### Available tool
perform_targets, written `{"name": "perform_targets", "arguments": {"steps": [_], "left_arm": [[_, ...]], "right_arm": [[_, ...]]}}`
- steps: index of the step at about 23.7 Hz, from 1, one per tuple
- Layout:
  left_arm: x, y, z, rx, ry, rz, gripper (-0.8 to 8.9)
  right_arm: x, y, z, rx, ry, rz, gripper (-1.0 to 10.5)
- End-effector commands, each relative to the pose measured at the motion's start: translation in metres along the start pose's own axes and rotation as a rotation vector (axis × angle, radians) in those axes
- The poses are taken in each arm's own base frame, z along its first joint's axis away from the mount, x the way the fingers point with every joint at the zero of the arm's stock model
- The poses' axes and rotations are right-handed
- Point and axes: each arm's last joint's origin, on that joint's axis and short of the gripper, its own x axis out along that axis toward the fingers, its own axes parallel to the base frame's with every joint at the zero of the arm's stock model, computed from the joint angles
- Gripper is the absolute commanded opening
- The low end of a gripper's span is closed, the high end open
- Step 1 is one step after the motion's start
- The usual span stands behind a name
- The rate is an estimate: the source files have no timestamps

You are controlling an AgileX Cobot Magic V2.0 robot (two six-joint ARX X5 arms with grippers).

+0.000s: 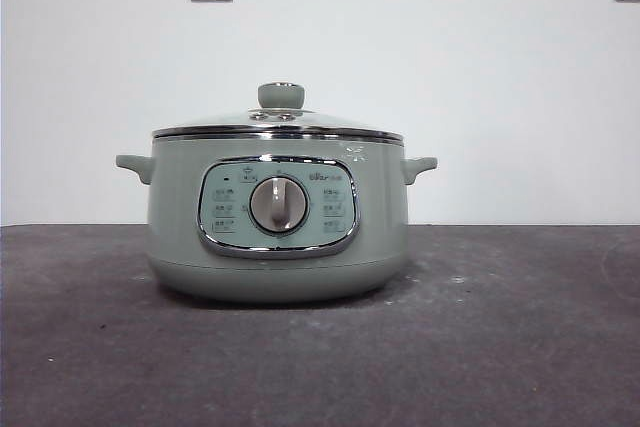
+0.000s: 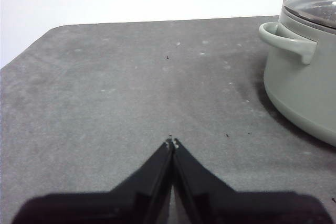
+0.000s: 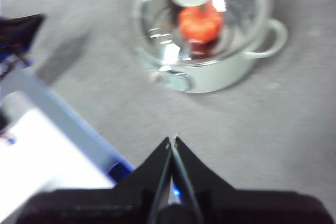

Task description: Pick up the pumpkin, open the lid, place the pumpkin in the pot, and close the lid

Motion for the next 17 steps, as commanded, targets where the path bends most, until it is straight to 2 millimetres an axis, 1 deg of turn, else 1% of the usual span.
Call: {"name": "perform_targets", "arguments": {"steps": [1,3,4,6,8,10,11,13,17], "left_arm": [[0.001,0.0,-0.005,-0.007,0.013,0.001,-0.03],[0.001,0.0,-0.005,-0.007,0.013,0.002,-0.03],[0.001,0.0,-0.005,-0.007,0.013,0.002,-0.03],[0.001,0.0,-0.005,-0.007,0.013,0.001,-0.03],[0.001,0.0,-0.005,-0.007,0.013,0.002,-0.03],[0.001,0.0,-0.005,-0.007,0.013,0.002,-0.03],[0.001,0.0,-0.005,-0.007,0.013,0.002,-0.03],[0.001,0.0,-0.005,-0.007,0.013,0.002,-0.03],[0.001,0.0,-0.005,-0.007,0.013,0.001,-0.03]], "right_arm": [[-0.015,-0.007,-0.008,0.012,-0.039,-0.054,0.0],[-0.031,-0.01,-0.014,0.027,-0.114,-0.092,0.0],[-0.041,-0.011,-0.016,0.043,-0.191,-0.097,0.0],[-0.057,-0.012,-0.023,0.009,-0.352,-0.122,0.0],[-0.063,-0.014,-0.035,-0.01,-0.489,-0.194,0.0],[-0.058,-0.017,-0.053,-0.022,-0.592,-0.248,0.0],[-0.051,-0.02,-0.063,-0.026,-0.633,-0.281,0.0],[-0.032,-0.026,-0.086,-0.038,-0.701,-0.335,0.0],[0.0,-0.033,-0.12,-0.05,-0.76,-0.381,0.0]]}}
